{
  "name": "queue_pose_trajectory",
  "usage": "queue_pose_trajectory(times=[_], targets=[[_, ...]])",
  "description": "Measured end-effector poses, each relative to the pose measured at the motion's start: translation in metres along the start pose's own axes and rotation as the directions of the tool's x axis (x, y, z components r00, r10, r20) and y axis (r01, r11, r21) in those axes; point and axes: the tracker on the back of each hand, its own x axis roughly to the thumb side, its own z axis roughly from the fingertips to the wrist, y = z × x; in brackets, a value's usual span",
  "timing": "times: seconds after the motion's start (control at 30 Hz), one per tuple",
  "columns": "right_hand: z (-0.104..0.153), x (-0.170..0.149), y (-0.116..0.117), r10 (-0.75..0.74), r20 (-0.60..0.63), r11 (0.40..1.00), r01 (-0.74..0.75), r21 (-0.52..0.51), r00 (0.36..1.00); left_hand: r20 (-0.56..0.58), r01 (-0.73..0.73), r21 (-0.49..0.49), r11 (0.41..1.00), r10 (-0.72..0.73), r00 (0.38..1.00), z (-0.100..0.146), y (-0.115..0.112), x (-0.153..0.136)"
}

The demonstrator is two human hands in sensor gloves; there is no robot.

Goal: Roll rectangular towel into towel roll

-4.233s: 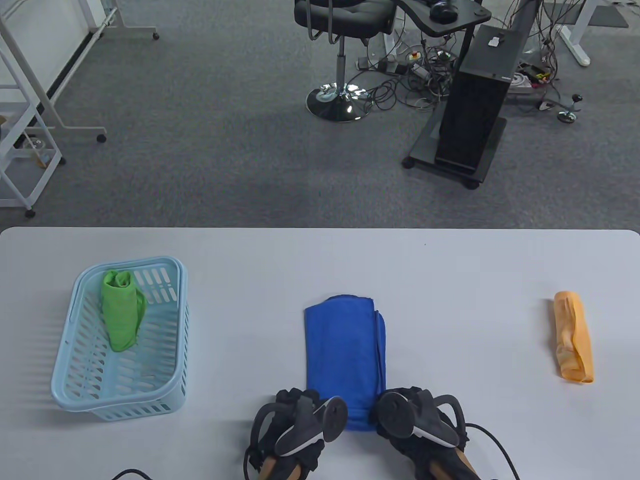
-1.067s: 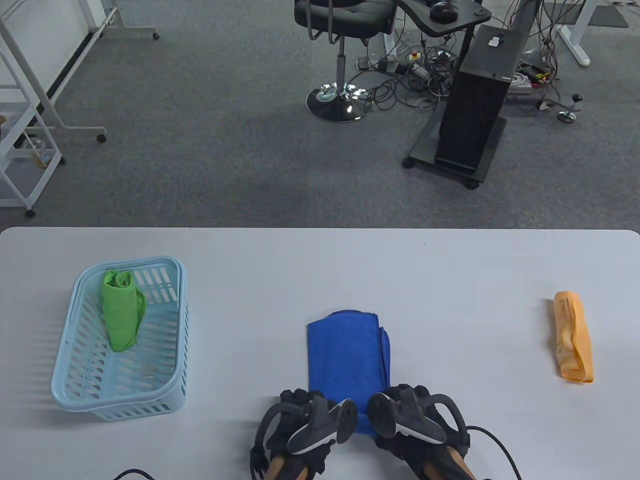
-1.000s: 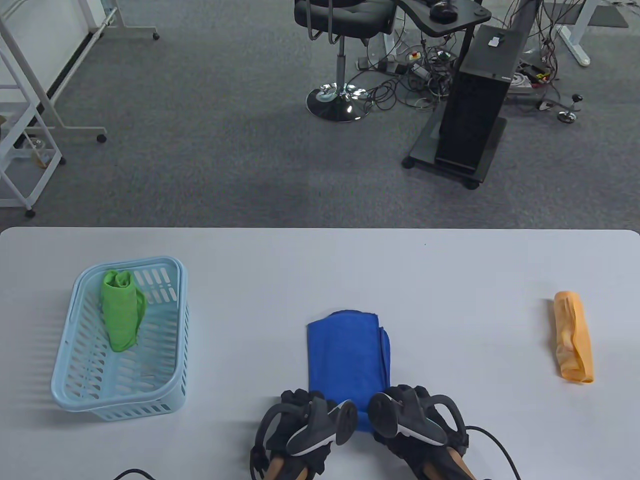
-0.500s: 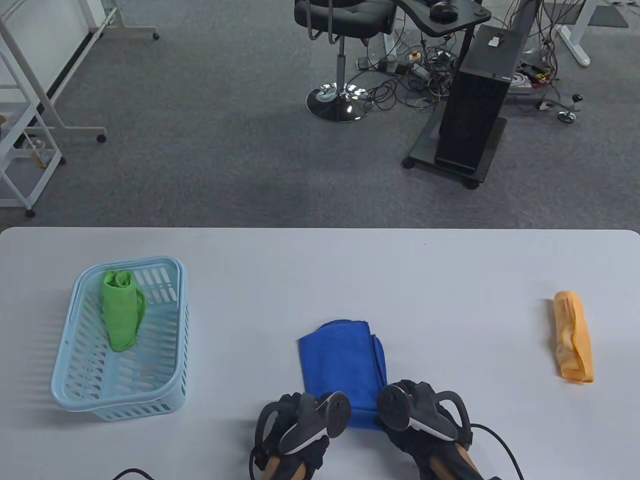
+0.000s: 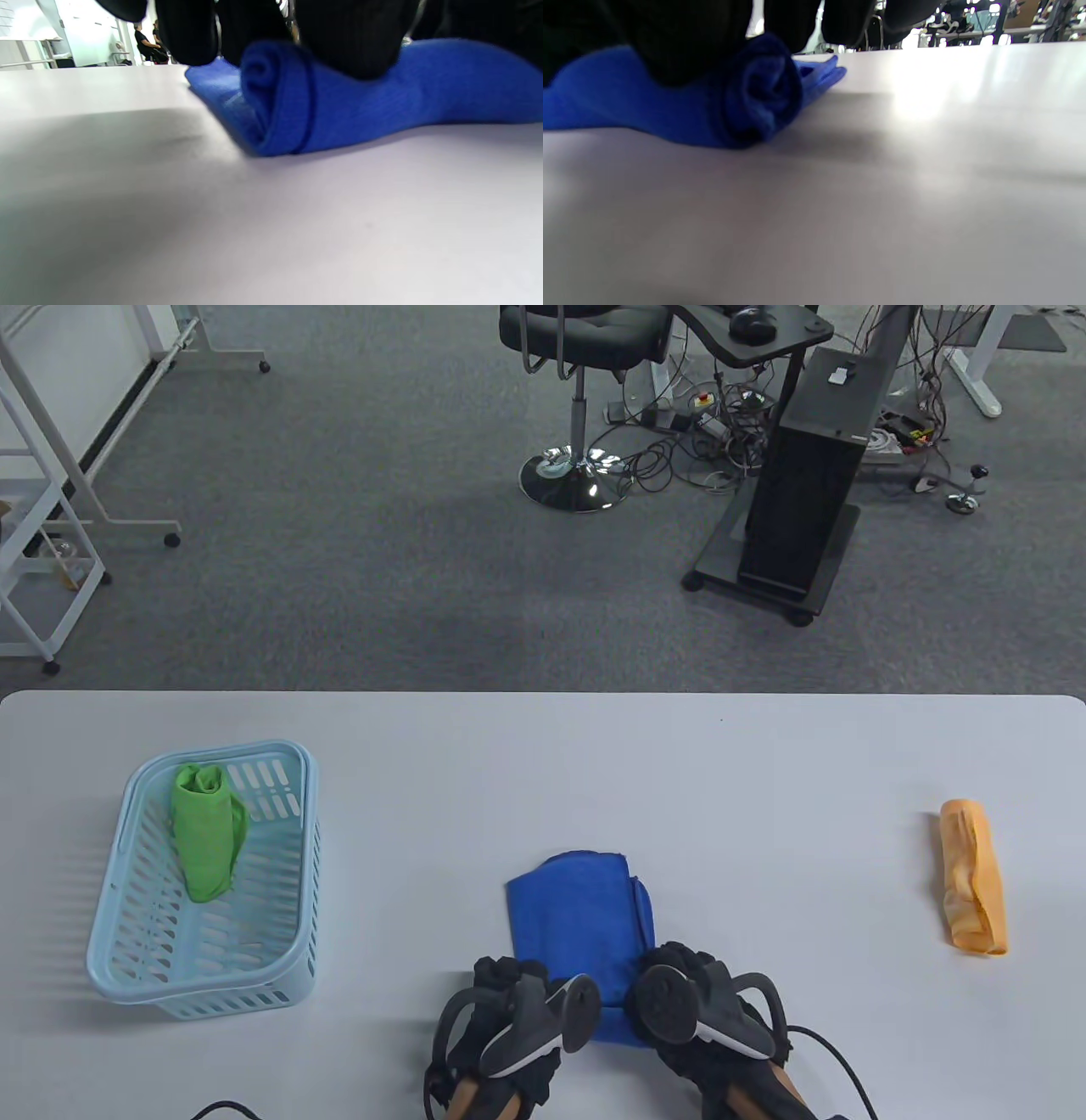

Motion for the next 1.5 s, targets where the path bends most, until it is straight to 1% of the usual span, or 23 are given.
queue_pose_trajectory(times=[0.03, 0.17, 0.3, 0.43, 0.47, 0.5, 0.53, 0.6, 0.67, 0.77, 0.87, 0.9, 0.97, 1.17, 1.33, 1.43, 1.5], targets=[[0.0, -0.001, 0.0, 0.004, -0.003, 1.0, -0.004, -0.001, 1.0, 0.006, -0.004, -0.005, 1.0, 0.004, 1.0, 0.0, 0.0, -0.001], [-0.001, -0.004, 0.001, -0.026, -0.001, 0.999, 0.026, 0.046, 1.0, 0.017, -0.042, -0.019, 0.999, 0.043, 0.999, 0.001, -0.001, -0.004], [-0.001, 0.0, 0.001, 0.041, -0.006, 0.995, -0.04, 0.088, 0.999, 0.04, -0.031, -0.049, 0.998, 0.033, 0.999, 0.001, -0.002, -0.002], [-0.002, 0.005, 0.006, 0.101, -0.023, 0.986, -0.097, 0.138, 0.995, 0.039, 0.062, -0.109, 0.992, -0.058, 0.998, -0.001, -0.007, 0.003], [-0.002, 0.005, 0.006, 0.105, -0.031, 0.987, -0.101, 0.125, 0.994, 0.038, 0.101, -0.125, 0.987, -0.097, 0.995, -0.001, -0.008, 0.005], [-0.002, 0.006, 0.006, 0.098, -0.04, 0.99, -0.094, 0.101, 0.994, 0.037, 0.125, -0.106, 0.987, -0.122, 0.992, -0.001, -0.008, 0.006], [-0.002, 0.006, 0.006, 0.092, -0.042, 0.991, -0.088, 0.096, 0.995, 0.041, 0.115, -0.071, 0.991, -0.113, 0.993, -0.002, -0.009, 0.007], [-0.002, 0.006, 0.006, 0.066, -0.036, 0.995, -0.063, 0.079, 0.997, 0.026, 0.078, -0.068, 0.995, -0.076, 0.997, -0.002, -0.008, 0.005], [-0.002, 0.005, 0.004, 0.057, -0.034, 0.996, -0.054, 0.072, 0.998, 0.019, 0.02, -0.041, 0.999, -0.019, 1.0, 0.0, -0.006, 0.003], [-0.001, 0.001, 0.003, 0.029, -0.029, 0.998, -0.027, 0.061, 0.999, 0.017, -0.014, -0.017, 1.0, 0.015, 1.0, 0.001, -0.004, -0.002], [-0.001, -0.001, 0.0, -0.004, -0.044, 0.997, 0.007, 0.074, 0.999, 0.018, -0.048, 0.005, 0.999, 0.047, 0.999, 0.001, -0.002, -0.004], [-0.001, -0.001, -0.001, -0.003, -0.042, 0.998, 0.005, 0.058, 0.999, 0.014, -0.051, 0.004, 0.999, 0.051, 0.999, 0.001, -0.002, -0.004], [0.0, -0.002, -0.002, 0.001, -0.039, 0.998, 0.001, 0.057, 0.999, 0.013, -0.058, 0.003, 0.998, 0.058, 0.998, 0.001, -0.002, -0.005], [0.002, -0.009, -0.006, -0.052, -0.05, 0.998, 0.054, 0.036, 0.997, 0.016, -0.104, 0.004, 0.995, 0.104, 0.994, 0.0, -0.001, -0.007], [0.003, -0.008, -0.007, -0.066, -0.052, 0.998, 0.066, -0.004, 0.996, -0.013, -0.058, -0.01, 0.998, 0.058, 0.998, 0.0, -0.001, -0.005], [0.002, -0.006, -0.008, -0.114, -0.047, 0.993, 0.112, -0.034, 0.992, -0.027, -0.05, -0.005, 0.999, 0.05, 0.998, 0.0, -0.001, -0.005], [0.002, -0.006, -0.006, -0.097, -0.04, 0.994, 0.095, -0.054, 0.994, -0.031, -0.05, 0.0, 0.999, 0.05, 0.998, 0.0, -0.002, -0.005]])
